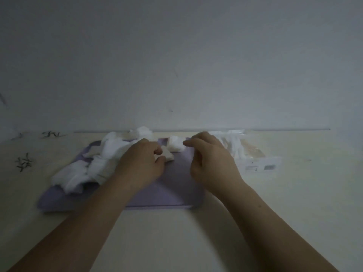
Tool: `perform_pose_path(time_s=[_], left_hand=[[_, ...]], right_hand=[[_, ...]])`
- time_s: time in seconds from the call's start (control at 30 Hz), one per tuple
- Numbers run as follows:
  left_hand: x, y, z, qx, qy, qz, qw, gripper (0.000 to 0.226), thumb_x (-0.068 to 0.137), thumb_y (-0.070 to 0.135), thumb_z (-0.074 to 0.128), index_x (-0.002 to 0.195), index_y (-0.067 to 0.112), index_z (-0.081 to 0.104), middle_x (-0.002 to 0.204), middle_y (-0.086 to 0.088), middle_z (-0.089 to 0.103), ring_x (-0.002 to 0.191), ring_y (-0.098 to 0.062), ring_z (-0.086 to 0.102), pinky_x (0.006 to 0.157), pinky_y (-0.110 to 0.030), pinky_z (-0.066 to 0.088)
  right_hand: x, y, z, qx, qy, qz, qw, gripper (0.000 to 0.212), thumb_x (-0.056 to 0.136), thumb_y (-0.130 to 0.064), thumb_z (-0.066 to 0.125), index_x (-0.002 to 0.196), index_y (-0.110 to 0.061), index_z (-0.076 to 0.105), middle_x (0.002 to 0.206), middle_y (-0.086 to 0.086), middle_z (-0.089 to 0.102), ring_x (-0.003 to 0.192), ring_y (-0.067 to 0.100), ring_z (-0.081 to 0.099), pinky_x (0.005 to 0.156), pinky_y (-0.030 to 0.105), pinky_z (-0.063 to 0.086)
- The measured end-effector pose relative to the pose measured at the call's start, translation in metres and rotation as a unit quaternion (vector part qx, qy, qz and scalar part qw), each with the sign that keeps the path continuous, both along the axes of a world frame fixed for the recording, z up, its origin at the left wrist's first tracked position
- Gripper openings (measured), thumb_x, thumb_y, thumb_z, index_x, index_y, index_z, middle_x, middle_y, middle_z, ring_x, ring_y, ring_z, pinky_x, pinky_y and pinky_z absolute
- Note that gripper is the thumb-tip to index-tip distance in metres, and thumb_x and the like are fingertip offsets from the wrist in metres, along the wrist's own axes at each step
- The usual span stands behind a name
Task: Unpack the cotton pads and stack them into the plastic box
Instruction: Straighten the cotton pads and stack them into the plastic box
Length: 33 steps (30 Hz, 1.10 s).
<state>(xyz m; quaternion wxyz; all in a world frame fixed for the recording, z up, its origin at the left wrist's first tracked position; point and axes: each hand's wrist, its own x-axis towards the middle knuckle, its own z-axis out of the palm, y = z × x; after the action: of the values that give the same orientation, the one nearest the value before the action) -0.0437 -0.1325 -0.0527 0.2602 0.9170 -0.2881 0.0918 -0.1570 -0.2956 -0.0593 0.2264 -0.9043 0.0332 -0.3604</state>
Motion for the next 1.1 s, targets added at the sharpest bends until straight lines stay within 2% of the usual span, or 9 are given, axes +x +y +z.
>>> perform_pose_path(time_s=[0.13, 0.3, 0.43, 0.57, 0.63, 0.77, 0.87, 1.0, 1.1], left_hand=[[0.007, 0.034, -0.014, 0.053, -0.007, 0.016, 0.998, 0.024, 0.092, 0.033, 0.062, 0.07, 0.024, 0.056, 0.079, -0.001, 0.054, 0.08, -0.032, 0.063, 0.064, -0.032, 0.04], [0.005, 0.042, -0.022, 0.035, -0.015, -0.033, 0.999, 0.039, 0.082, 0.036, 0.048, 0.103, 0.018, 0.075, 0.099, -0.002, 0.069, 0.09, -0.028, 0.065, 0.078, -0.042, 0.055], [0.008, 0.044, -0.021, -0.04, 0.012, -0.057, 0.998, 0.019, 0.094, 0.022, 0.058, 0.103, 0.023, 0.075, 0.099, 0.005, 0.072, 0.091, -0.019, 0.065, 0.082, -0.038, 0.054], [0.008, 0.049, -0.023, -0.02, -0.001, -0.064, 0.998, 0.031, 0.087, 0.025, 0.06, 0.115, 0.024, 0.072, 0.099, -0.001, 0.062, 0.097, -0.028, 0.061, 0.083, -0.041, 0.053], [0.01, 0.053, -0.025, -0.003, 0.0, -0.058, 0.998, 0.036, 0.085, 0.029, 0.062, 0.12, 0.026, 0.071, 0.101, -0.003, 0.065, 0.097, -0.029, 0.062, 0.083, -0.042, 0.054], [0.012, 0.057, -0.025, 0.021, 0.02, -0.045, 0.999, 0.046, 0.081, 0.044, 0.053, 0.116, 0.021, 0.071, 0.105, -0.005, 0.067, 0.099, -0.029, 0.063, 0.086, -0.041, 0.054], [0.016, 0.058, -0.026, 0.029, 0.039, -0.045, 0.998, 0.049, 0.077, 0.049, 0.052, 0.113, 0.022, 0.07, 0.104, -0.004, 0.065, 0.101, -0.027, 0.061, 0.086, -0.04, 0.054], [0.015, 0.056, -0.028, 0.008, 0.086, -0.06, 0.994, 0.021, 0.088, 0.042, 0.065, 0.076, 0.03, 0.054, 0.076, 0.01, 0.056, 0.082, -0.02, 0.06, 0.064, -0.031, 0.038], [0.014, 0.055, -0.028, 0.007, 0.128, -0.083, 0.988, 0.015, 0.092, 0.042, 0.068, 0.086, 0.03, 0.06, 0.076, 0.012, 0.058, 0.077, -0.015, 0.059, 0.06, -0.029, 0.036]], right_hand=[[0.006, 0.018, -0.011, 0.028, 0.112, 0.076, 0.99, 0.053, 0.087, -0.016, 0.043, 0.132, -0.013, 0.07, 0.131, 0.004, 0.069, 0.118, 0.031, 0.066, 0.094, 0.043, 0.056], [0.005, 0.019, -0.015, 0.001, 0.184, 0.09, 0.979, 0.057, 0.091, -0.025, 0.046, 0.145, -0.015, 0.061, 0.146, 0.002, 0.062, 0.13, 0.027, 0.061, 0.107, 0.043, 0.05], [0.013, 0.018, -0.015, -0.008, 0.224, 0.071, 0.972, 0.059, 0.093, -0.031, 0.046, 0.149, -0.018, 0.057, 0.158, 0.004, 0.052, 0.147, 0.022, 0.046, 0.12, 0.031, 0.035], [0.036, 0.026, 0.003, -0.073, 0.276, 0.076, 0.955, 0.049, 0.104, -0.017, 0.054, 0.152, -0.011, 0.05, 0.163, 0.011, 0.044, 0.152, 0.029, 0.038, 0.122, 0.031, 0.024], [0.054, 0.033, 0.008, -0.075, 0.307, 0.09, 0.945, 0.043, 0.104, -0.019, 0.054, 0.145, -0.007, 0.056, 0.155, 0.017, 0.051, 0.143, 0.037, 0.045, 0.121, 0.04, 0.029], [0.071, 0.041, 0.004, -0.07, 0.345, 0.088, 0.932, 0.036, 0.092, -0.039, 0.038, 0.096, -0.013, 0.063, 0.107, 0.016, 0.07, 0.101, 0.036, 0.062, 0.093, 0.045, 0.047], [0.062, 0.037, 0.002, -0.039, 0.311, 0.084, 0.946, 0.03, 0.1, -0.031, 0.053, 0.092, -0.008, 0.07, 0.1, 0.011, 0.071, 0.086, 0.024, 0.062, 0.088, 0.041, 0.049], [0.047, 0.024, 0.002, -0.001, 0.289, 0.052, 0.956, 0.033, 0.1, -0.039, 0.065, 0.07, -0.026, 0.059, 0.081, -0.007, 0.059, 0.073, 0.013, 0.054, 0.074, 0.03, 0.043], [0.047, 0.019, -0.003, 0.035, 0.237, 0.014, 0.971, 0.03, 0.097, -0.041, 0.069, 0.078, -0.017, 0.067, 0.074, -0.008, 0.061, 0.07, 0.01, 0.056, 0.069, 0.029, 0.041]])
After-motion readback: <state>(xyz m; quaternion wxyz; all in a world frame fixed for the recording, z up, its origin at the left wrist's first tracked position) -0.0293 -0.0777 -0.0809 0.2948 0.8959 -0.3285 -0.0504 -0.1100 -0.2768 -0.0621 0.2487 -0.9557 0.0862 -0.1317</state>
